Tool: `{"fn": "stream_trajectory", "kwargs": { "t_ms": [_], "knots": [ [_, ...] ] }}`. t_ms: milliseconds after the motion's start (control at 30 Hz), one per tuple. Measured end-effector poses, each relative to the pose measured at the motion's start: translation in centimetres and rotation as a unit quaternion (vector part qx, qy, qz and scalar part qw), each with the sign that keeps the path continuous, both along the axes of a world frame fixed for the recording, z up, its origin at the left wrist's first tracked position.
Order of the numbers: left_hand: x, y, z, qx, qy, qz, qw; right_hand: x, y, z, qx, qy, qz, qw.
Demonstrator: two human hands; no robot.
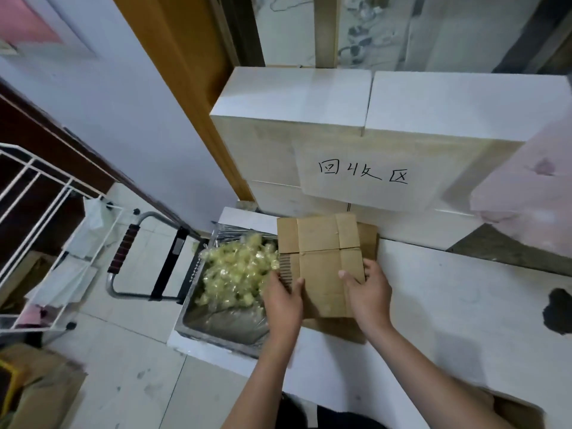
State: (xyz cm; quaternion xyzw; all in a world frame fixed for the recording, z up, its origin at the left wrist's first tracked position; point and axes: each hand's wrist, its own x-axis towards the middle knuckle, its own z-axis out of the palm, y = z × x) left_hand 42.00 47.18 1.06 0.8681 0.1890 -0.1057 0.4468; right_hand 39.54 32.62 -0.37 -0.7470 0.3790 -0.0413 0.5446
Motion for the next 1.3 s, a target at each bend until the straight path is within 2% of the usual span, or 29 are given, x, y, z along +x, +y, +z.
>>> {"fn": "stream_trajectory", "kwargs": {
  "t_ms": [333, 467, 633, 867, 1000, 1100, 1233, 1300],
  "knots": [
    [4.9, -2.6, -4.9, 0.068, 0.079, -0.175, 0.979, 1.8, -1.3, -4.6, 0.018, 0.088, -0.102, 0.991],
    [6.2, -3.3, -5.9, 0.135, 0.072, -0.293, 0.944, 2.8, -1.7, -5.9, 0.029, 0.105, -0.144, 0.984],
    [6.4, -3.9, -7.6, 0.216, 0.075, -0.376, 0.898, 5.0, -2.2, -7.7, 0.053, 0.153, -0.155, 0.975],
    [7.3, -4.4, -9.4, 0.302, 0.062, -0.415, 0.856, 6.8, -2.7, -9.1, 0.024, 0.181, -0.135, 0.974],
    [7.4, -4.3, -10.9, 0.324, 0.061, -0.435, 0.838, 7.2, -2.8, -9.8, -0.029, 0.217, -0.077, 0.973],
    [7.2, -4.3, -12.3, 0.337, -0.004, -0.471, 0.815, 7.2, -2.7, -9.9, -0.090, 0.236, -0.039, 0.967],
    [8.1, -4.2, -13.4, 0.278, -0.057, -0.483, 0.828, 6.6, -2.2, -10.2, -0.262, 0.207, 0.042, 0.942],
    [8.7, -4.3, -14.1, 0.280, -0.079, -0.485, 0.825, 6.6, -1.9, -10.8, -0.325, 0.195, 0.145, 0.914]
  ]
}}
